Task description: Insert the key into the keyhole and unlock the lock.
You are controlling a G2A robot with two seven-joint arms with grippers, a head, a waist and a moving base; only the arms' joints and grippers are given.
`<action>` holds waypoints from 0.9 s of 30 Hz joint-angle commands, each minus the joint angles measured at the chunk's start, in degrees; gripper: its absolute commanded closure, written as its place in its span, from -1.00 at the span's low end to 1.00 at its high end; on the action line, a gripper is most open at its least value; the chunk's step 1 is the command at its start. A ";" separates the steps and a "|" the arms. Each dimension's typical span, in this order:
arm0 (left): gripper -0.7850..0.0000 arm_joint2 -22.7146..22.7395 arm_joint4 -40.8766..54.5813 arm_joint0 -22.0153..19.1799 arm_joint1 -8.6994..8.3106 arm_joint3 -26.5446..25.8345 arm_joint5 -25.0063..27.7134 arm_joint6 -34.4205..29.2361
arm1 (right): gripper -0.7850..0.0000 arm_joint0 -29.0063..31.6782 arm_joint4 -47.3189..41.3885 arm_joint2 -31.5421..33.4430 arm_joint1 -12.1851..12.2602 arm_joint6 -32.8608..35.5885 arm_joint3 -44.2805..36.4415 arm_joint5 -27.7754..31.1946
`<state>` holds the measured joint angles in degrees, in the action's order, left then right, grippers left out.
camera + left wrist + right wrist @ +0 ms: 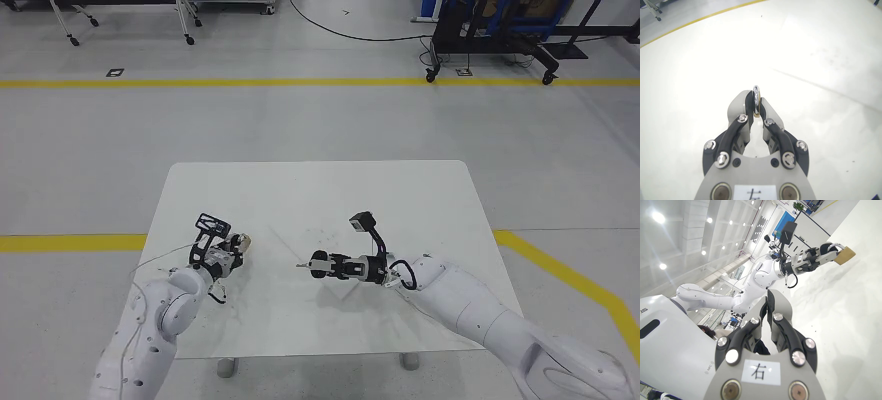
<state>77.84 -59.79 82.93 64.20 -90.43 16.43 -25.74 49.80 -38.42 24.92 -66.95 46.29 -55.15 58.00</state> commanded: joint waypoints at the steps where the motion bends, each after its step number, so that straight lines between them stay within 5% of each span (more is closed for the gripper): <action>1: 1.00 1.07 8.77 0.27 0.13 -1.17 1.11 -1.40 | 1.00 0.00 0.00 0.00 0.00 0.00 0.00 0.00; 8: 1.00 7.07 37.41 2.49 -0.50 -5.26 8.13 -13.09 | 1.00 0.00 0.00 0.00 0.00 0.00 0.00 0.00; 12: 1.00 9.64 44.21 3.95 -1.08 -6.64 9.29 -17.39 | 1.00 0.00 0.00 0.00 0.00 0.00 0.00 0.00; 22: 1.00 6.70 43.27 3.59 -1.05 -4.60 6.84 -15.45 | 1.00 0.00 0.00 0.00 0.00 0.00 0.00 0.00; 27: 1.00 4.56 29.74 4.70 -1.30 -7.79 9.78 -11.62 | 1.00 0.00 0.00 0.00 0.00 0.00 0.00 0.00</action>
<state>82.89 -27.60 87.11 62.86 -97.77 25.96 -38.85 49.80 -38.42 24.92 -66.95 46.29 -55.15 58.00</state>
